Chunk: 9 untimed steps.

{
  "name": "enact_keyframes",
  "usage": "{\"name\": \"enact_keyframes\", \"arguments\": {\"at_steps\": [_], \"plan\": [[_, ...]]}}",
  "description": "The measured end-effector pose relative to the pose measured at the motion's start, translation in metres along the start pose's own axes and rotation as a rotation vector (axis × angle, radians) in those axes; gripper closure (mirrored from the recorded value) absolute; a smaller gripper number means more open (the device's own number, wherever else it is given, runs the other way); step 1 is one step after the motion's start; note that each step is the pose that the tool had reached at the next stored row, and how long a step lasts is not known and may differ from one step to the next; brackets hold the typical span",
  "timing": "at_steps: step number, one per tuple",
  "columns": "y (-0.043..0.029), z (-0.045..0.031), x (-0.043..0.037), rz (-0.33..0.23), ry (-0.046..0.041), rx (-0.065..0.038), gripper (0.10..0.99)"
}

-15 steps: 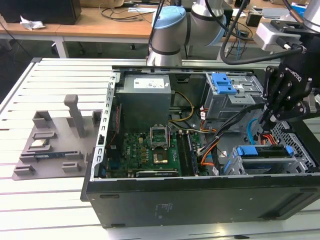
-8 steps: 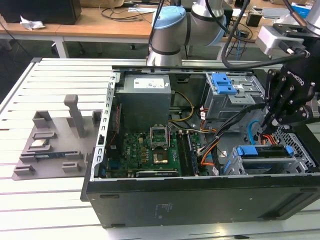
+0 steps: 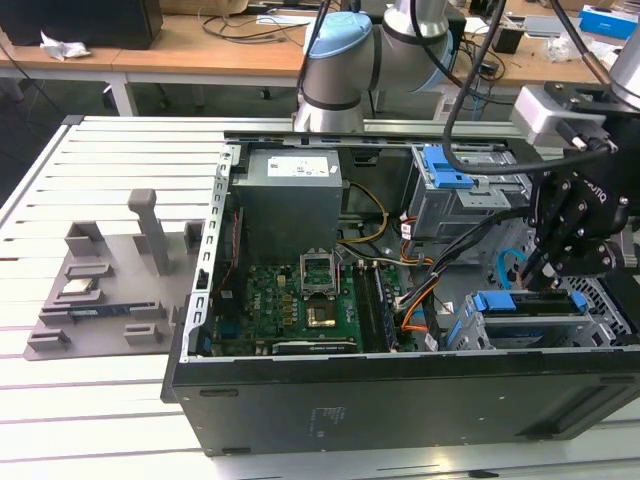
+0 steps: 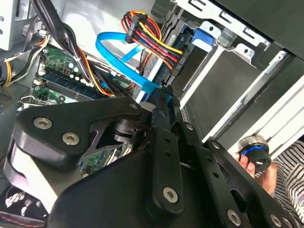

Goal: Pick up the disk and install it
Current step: 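Insert the second disk wire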

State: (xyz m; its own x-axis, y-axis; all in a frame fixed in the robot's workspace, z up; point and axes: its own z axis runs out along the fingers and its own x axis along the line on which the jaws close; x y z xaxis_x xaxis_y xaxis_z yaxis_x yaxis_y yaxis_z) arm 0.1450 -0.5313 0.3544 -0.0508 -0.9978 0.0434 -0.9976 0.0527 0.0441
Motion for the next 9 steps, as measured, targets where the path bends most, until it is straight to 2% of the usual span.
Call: {"name": "enact_keyframes", "arguments": {"at_steps": [4,9], "plan": [[-0.002,0.0079,-0.0008,-0.017,0.0014,0.001,0.925],[-0.004,0.0092,-0.001,-0.035,0.0021,0.002,0.925]]}}
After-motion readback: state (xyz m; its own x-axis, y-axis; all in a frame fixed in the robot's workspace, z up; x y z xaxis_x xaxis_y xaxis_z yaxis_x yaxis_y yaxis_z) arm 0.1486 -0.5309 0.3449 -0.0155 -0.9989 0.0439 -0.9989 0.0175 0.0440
